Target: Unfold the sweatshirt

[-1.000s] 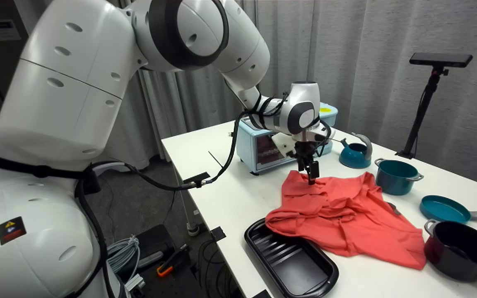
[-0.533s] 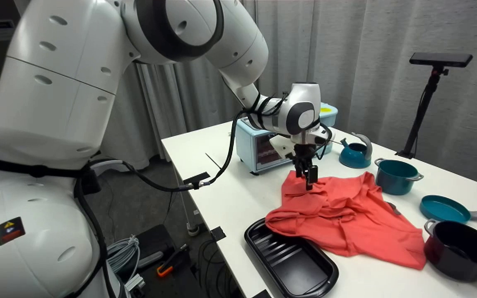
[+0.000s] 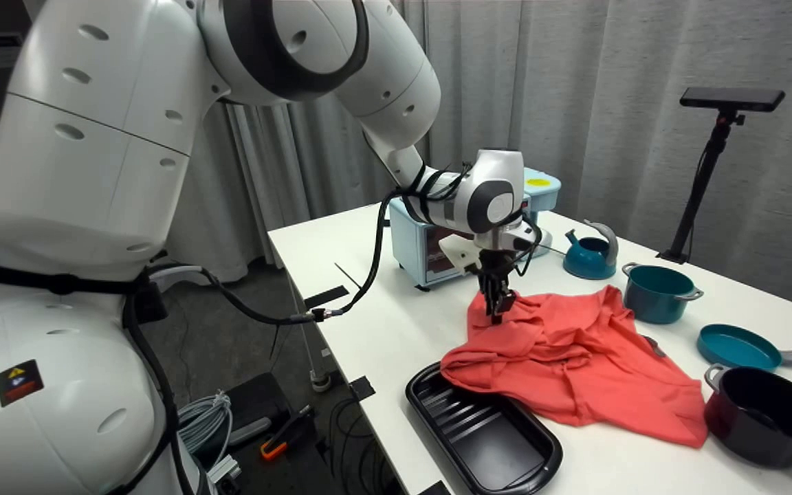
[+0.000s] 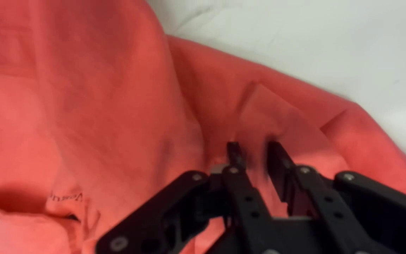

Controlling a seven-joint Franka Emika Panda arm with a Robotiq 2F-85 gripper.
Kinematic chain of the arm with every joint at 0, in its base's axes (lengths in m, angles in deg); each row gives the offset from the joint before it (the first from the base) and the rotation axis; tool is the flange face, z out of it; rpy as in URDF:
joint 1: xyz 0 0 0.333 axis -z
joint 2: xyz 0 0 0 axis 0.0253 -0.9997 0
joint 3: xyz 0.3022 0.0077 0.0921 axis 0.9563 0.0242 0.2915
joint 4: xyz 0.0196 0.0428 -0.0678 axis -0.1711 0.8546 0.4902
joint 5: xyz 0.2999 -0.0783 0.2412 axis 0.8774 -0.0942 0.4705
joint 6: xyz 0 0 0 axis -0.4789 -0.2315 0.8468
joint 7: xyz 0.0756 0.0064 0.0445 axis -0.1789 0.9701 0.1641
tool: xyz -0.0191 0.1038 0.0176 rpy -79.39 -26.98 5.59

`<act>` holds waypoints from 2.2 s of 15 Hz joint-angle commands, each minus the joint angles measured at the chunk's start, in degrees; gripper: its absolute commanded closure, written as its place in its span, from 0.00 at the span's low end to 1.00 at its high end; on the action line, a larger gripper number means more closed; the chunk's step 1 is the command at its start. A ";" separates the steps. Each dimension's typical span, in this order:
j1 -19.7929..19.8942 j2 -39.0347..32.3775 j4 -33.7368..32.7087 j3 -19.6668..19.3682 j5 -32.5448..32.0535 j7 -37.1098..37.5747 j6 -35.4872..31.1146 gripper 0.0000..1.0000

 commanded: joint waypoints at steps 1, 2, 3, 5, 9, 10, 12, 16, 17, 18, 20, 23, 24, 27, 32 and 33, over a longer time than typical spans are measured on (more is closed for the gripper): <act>-0.40 2.36 2.51 0.28 -0.37 -0.97 -0.37 1.00; -0.55 2.62 2.71 0.38 -0.42 -1.00 -0.48 1.00; -0.72 3.01 2.84 0.59 -0.44 -1.09 -0.59 1.00; -0.69 4.02 3.04 1.49 0.34 -1.50 -0.63 0.99; 0.07 7.28 3.53 5.31 3.82 -2.96 -0.35 0.99; 0.07 7.90 3.57 6.12 4.57 -3.29 -0.33 0.99; 0.37 9.55 4.13 8.28 7.07 -4.98 0.09 0.99; 0.78 11.52 5.66 11.68 13.07 -8.88 1.35 0.99; 0.76 11.81 6.04 11.91 13.82 -9.46 1.62 0.99; 0.75 11.97 6.49 11.95 14.35 -9.94 1.92 0.99; 0.54 12.58 7.34 11.38 13.97 -10.20 2.80 0.71; 0.43 14.04 8.54 10.38 12.41 -9.63 5.69 0.49; 0.47 14.64 8.90 10.13 12.06 -9.59 6.61 0.42; 0.26 16.85 10.60 8.19 8.17 -8.62 7.67 0.19; 1.75 19.67 13.01 5.64 3.50 -9.02 9.13 0.00; 2.28 20.24 13.80 5.50 3.67 -9.45 9.55 0.00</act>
